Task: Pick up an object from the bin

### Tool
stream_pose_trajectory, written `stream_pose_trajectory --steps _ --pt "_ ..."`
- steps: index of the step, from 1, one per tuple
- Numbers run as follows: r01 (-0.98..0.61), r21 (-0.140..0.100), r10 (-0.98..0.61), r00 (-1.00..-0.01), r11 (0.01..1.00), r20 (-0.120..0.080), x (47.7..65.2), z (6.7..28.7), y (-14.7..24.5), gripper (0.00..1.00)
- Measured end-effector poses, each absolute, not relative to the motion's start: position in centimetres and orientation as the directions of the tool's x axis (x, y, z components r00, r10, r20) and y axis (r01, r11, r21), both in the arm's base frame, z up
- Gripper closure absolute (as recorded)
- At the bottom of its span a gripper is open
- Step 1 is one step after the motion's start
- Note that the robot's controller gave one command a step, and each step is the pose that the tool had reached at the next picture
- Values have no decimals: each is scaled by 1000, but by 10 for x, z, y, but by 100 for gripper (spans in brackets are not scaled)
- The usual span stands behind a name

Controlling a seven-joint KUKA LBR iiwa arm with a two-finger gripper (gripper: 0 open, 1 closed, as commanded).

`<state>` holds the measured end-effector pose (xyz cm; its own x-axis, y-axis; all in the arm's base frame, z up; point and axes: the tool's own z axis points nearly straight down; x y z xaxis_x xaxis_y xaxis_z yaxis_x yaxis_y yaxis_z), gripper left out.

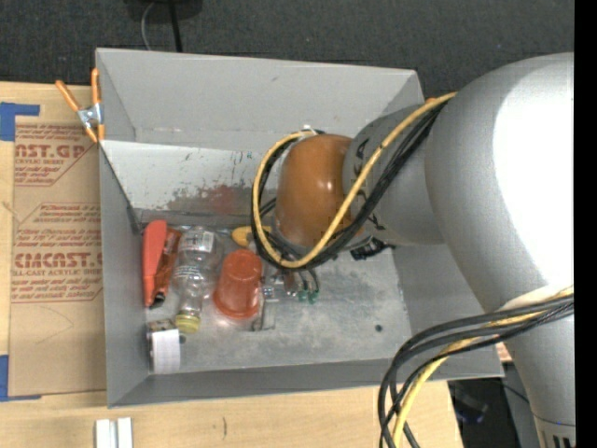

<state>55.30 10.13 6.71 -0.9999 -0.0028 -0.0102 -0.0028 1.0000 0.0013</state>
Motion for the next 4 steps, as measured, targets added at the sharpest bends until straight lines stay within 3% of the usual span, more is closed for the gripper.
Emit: stream_pose_trajectory --steps 1,2,3,4 --pt "82 3 82 -997 997 -8 559 68 111 0" --pt "-139 -1 -139 -990 990 -11 562 73 120 0" --pt "-632 -4 -632 -775 775 -14 532 75 156 100" --pt "-632 -4 -632 -775 775 -14 532 75 156 100"
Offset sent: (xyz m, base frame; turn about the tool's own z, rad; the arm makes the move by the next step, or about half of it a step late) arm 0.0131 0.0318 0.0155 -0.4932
